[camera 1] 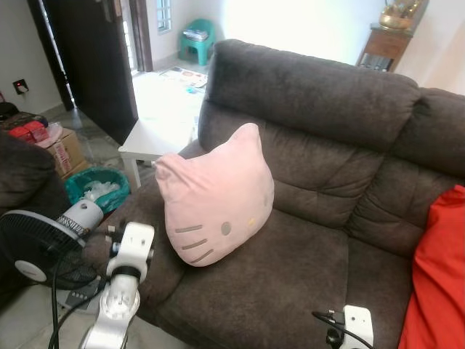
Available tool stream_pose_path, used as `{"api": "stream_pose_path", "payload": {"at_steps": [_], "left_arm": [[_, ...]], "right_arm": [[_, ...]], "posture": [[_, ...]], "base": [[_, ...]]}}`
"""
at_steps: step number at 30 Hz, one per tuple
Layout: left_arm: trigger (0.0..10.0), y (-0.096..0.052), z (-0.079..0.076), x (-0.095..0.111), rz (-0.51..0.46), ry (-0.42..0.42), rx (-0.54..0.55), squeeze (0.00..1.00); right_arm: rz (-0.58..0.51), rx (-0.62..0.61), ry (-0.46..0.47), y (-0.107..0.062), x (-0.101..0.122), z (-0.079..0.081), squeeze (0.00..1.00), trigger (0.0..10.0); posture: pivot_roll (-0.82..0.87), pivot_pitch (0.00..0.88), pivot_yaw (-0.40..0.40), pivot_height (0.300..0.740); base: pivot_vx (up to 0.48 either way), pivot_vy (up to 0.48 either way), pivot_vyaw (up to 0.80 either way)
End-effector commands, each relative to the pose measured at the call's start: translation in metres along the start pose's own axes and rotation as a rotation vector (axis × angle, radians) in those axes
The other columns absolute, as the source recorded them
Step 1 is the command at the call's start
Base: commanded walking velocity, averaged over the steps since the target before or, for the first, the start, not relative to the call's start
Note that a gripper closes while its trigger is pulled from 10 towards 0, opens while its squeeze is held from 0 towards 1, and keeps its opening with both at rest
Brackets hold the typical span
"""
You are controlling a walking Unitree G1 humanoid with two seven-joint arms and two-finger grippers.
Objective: Move the pillow to the sofa from floor
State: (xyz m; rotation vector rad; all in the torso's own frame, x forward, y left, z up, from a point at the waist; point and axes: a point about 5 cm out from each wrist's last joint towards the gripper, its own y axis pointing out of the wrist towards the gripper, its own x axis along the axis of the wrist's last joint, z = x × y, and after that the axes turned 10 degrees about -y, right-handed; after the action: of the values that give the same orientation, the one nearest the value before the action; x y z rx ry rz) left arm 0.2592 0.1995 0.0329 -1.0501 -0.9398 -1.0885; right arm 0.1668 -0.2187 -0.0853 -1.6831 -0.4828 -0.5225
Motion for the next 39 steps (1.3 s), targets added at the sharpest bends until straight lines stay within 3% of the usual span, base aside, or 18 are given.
{"api": "stream_pose_path", "payload": {"at_steps": [1, 7, 13, 15, 16, 22, 28, 39], "left_arm": [[10.0, 0.0, 0.0, -0.004, 0.017, -0.004, 0.006, 0.0], [10.0, -0.002, 0.001, -0.022, 0.093, -0.015, 0.008, 0.0], [10.0, -0.002, 0.007, -0.05, 0.244, -0.058, 0.03, 0.0], [10.0, -0.009, 0.013, -0.07, 0.352, -0.072, 0.036, 0.0], [10.0, -0.019, 0.016, -0.087, 0.451, -0.059, 0.024, 0.0], [10.0, -0.041, 0.018, -0.115, 0.615, -0.07, 0.002, 0.0], [10.0, -0.05, 0.02, -0.124, 0.675, -0.077, 0.014, 0.0], [10.0, -0.046, 0.014, -0.122, 0.675, -0.086, -0.017, 0.0]], "right_arm": [[0.002, -0.012, 0.022, 0.0, 0.001, -0.001, 0.0, 10.0], [0.014, -0.006, 0.013, 0.001, 0.001, 0.002, 0.0, 10.0], [0.025, 0.009, 0.008, 0.001, 0.0, 0.006, 0.0, 10.0], [0.029, 0.016, 0.015, 0.001, -0.001, 0.009, 0.0, 10.0], [0.028, 0.018, 0.019, 0.001, 0.0, 0.01, 0.0, 10.0], [0.021, 0.021, 0.013, 0.001, 0.001, 0.01, 0.0, 10.0], [0.028, 0.017, 0.017, 0.001, -0.001, 0.009, 0.0, 10.0], [0.043, 0.025, 0.015, 0.0, -0.005, 0.005, 0.0, 10.0]], "posture": [[0.2, 0.0, -0.107, 0.74], [0.2, 0.0, -0.096, 0.74], [0.2, 0.0, -0.079, 0.74], [0.19, 0.0, -0.07, 0.74], [0.19, 0.0, -0.064, 0.74], [0.19, 0.0, -0.063, 0.74], [0.18, 0.0, -0.06, 0.74], [0.16, 0.0, -0.044, 0.74]], "base": [[0.0, 0.0, 0.0], [0.0, 0.0, 0.0], [0.0, 0.0, 0.0], [0.0, 0.0, 0.0], [0.0, 0.0, 0.0], [0.0, 0.0, 0.0], [0.0, 0.0, 0.0], [-0.081, 0.0, 0.0]]}}
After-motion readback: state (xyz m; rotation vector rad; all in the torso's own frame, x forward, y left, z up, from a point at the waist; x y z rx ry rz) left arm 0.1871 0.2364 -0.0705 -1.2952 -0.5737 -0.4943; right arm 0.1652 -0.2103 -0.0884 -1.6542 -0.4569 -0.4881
